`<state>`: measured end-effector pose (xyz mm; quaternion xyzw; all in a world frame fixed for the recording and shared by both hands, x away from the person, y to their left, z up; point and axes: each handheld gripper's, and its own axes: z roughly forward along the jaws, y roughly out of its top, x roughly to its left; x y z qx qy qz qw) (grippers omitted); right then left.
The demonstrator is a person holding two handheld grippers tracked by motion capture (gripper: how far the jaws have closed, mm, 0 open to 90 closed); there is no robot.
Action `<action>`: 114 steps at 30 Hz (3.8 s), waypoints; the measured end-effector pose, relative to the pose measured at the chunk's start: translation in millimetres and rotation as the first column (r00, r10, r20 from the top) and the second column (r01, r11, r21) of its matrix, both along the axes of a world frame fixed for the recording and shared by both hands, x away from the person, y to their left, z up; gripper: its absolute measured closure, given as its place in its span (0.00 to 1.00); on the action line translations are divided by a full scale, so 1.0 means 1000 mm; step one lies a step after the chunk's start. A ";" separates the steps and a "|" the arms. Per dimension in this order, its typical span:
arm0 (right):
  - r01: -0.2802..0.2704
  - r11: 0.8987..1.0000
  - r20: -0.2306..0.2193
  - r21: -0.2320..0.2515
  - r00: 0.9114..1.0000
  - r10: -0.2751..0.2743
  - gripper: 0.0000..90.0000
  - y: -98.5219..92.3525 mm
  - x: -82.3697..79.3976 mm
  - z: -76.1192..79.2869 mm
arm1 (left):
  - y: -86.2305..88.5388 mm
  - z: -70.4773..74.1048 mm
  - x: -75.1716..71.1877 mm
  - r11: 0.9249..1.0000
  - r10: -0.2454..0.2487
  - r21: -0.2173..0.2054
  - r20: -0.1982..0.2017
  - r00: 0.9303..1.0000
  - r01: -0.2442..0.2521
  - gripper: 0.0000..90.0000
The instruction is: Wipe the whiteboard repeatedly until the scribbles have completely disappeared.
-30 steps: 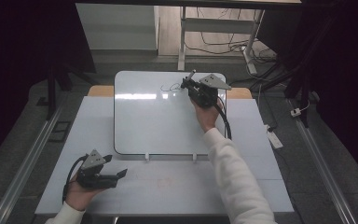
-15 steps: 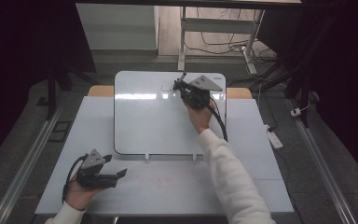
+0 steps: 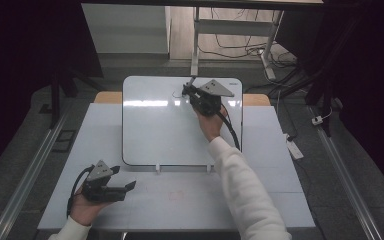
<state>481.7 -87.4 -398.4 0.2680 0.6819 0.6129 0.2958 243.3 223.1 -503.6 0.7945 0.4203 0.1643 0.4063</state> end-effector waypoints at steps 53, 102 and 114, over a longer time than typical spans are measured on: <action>-0.065 0.995 -0.009 -0.075 0.998 0.065 0.90 0.029 -0.012 -0.007 | 0.003 0.001 -0.001 1.000 0.003 -0.007 0.006 1.000 -0.003 0.22; -0.006 0.999 0.004 -0.053 1.000 0.007 0.90 0.015 -0.011 -0.005 | 0.001 0.001 -0.002 1.000 0.001 -0.002 0.007 1.000 -0.001 0.22; 0.062 0.998 -0.019 0.004 0.998 -0.062 0.90 -0.016 -0.009 -0.002 | 0.001 0.002 -0.002 1.000 0.002 -0.006 0.010 1.000 -0.002 0.22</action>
